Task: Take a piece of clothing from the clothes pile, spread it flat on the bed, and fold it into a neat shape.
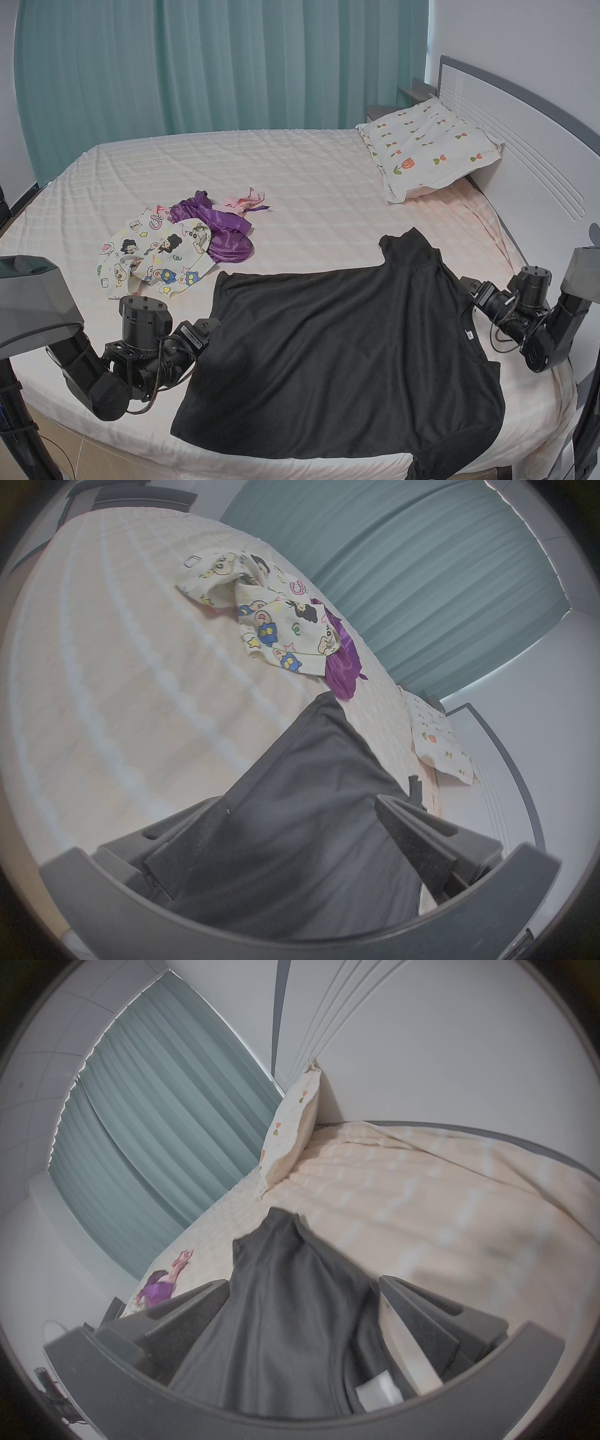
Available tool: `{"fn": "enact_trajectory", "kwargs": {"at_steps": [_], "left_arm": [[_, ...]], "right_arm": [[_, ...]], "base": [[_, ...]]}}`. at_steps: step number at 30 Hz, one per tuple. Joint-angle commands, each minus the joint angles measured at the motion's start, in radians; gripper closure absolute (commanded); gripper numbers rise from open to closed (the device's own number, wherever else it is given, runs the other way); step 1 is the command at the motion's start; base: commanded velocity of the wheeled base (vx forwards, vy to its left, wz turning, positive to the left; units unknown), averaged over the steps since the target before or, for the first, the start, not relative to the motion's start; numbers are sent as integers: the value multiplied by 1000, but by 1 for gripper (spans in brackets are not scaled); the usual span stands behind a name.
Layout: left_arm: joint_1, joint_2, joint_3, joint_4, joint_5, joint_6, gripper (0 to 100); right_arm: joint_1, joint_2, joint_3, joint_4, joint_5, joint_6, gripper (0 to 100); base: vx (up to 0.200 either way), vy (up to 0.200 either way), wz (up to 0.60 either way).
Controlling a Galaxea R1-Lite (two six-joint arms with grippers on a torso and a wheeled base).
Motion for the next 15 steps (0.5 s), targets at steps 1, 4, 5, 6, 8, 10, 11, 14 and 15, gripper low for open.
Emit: {"fn": "enact_trajectory", "kwargs": {"at_steps": [1,4,5,6,8,10,11,14,15], "left_arm": [[-59,-49,136,-25,0,0,0],[-68,-65,157,-24,0,3,0],[-68,-68,160,-22,-2,3,0],[-68,-67,165,-21,-5,3,0],[-68,-56,166,-19,-5,5,0],[-66,-55,169,-18,-3,15,0],[-66,-55,173,-18,-3,22,0],[-63,-56,176,-15,-2,40,0],[-57,-65,196,-15,-3,78,0]], "right_arm": [[5,-198,305,-123,43,104,0],[4,-183,348,-148,63,144,0],[0,-173,358,-156,72,143,0],[-4,-164,372,-168,83,143,0],[-18,-147,394,-192,97,137,0],[-21,-120,407,-220,108,132,0],[-21,-107,415,-231,109,127,0],[-21,-88,429,-248,111,121,0],[-19,-74,435,-248,112,106,0]], "base": [[-200,0,0],[-200,0,0],[-200,0,0],[-200,0,0],[-200,0,0],[-100,0,0],[0,0,0],[0,0,0],[0,0,0]]}}
